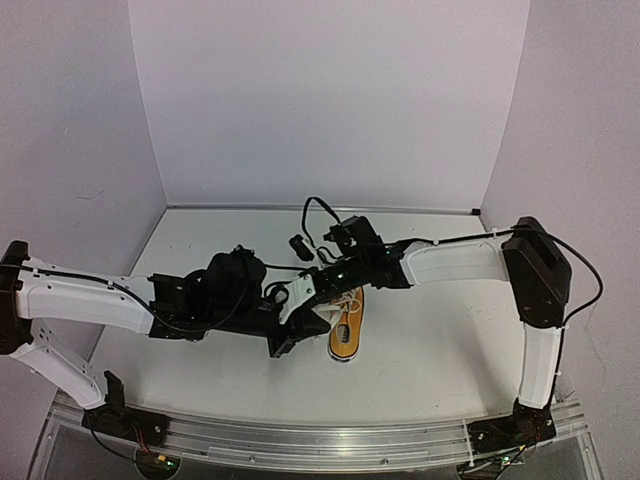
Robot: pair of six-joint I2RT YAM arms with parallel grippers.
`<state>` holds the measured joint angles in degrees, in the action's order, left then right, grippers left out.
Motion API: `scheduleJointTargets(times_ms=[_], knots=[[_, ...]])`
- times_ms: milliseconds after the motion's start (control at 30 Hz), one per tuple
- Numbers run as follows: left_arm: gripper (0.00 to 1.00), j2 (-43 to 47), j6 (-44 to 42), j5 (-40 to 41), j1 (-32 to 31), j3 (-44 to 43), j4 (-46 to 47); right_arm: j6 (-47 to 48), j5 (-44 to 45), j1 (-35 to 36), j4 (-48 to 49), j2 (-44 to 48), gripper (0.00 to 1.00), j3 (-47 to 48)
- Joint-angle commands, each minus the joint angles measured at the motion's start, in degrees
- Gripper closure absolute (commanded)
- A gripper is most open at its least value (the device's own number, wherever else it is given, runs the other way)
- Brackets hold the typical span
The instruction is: Tie the shoes
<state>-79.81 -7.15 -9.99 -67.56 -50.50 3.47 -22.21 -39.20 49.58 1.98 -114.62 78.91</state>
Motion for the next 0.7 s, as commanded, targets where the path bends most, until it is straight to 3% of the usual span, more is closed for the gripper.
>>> scheduleJointTargets(times_ms=[0,367,400,567,667], knots=[[1.0,-0.6,-5.4,2.8,-0.5,-0.6,-2.1,-0.6,-0.8,-0.9,2.7,4.8,0.63,-0.7],[1.0,-4.0,-10.5,5.7,-1.7,-1.7,-7.6,-2.8,-4.9,-7.4,2.6,12.2,0.49,-3.1],[1.0,-4.6,-10.7,5.9,-1.8,-2.1,-8.1,-2.7,-4.7,-7.8,2.6,12.7,0.51,-3.2],[1.0,-6.7,-11.2,6.0,-2.6,-2.8,-8.0,-3.6,-6.6,-7.0,2.9,8.5,0.9,1.5],[1.0,-7.2,-11.2,5.7,-3.3,-2.9,-7.6,-3.8,-6.7,-3.7,2.9,3.4,0.93,7.3]])
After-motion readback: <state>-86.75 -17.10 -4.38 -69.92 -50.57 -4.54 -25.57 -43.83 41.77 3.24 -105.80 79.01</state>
